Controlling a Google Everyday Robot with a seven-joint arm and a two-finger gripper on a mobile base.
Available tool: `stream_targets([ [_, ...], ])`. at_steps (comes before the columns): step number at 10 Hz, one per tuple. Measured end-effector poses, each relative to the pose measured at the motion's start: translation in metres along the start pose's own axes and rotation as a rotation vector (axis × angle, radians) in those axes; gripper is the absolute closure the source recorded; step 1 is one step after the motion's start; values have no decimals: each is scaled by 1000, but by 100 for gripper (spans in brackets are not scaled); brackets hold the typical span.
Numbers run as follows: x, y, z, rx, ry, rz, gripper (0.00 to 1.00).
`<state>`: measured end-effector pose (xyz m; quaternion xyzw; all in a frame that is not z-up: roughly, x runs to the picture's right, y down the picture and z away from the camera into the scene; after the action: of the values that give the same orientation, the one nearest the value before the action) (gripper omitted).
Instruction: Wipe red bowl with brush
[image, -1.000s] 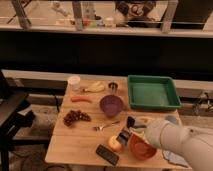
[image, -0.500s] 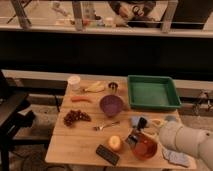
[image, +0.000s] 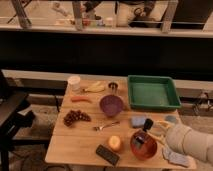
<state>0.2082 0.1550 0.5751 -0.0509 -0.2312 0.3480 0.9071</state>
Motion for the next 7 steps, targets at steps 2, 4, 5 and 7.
stream_targets([
  [2, 8, -2, 3, -1, 4, 5, 98],
  [4, 19, -5, 9, -8, 12, 8, 98],
  [5, 23, -5, 10, -11, 17, 9, 98],
  [7, 35, -7, 17, -23, 34, 12, 98],
])
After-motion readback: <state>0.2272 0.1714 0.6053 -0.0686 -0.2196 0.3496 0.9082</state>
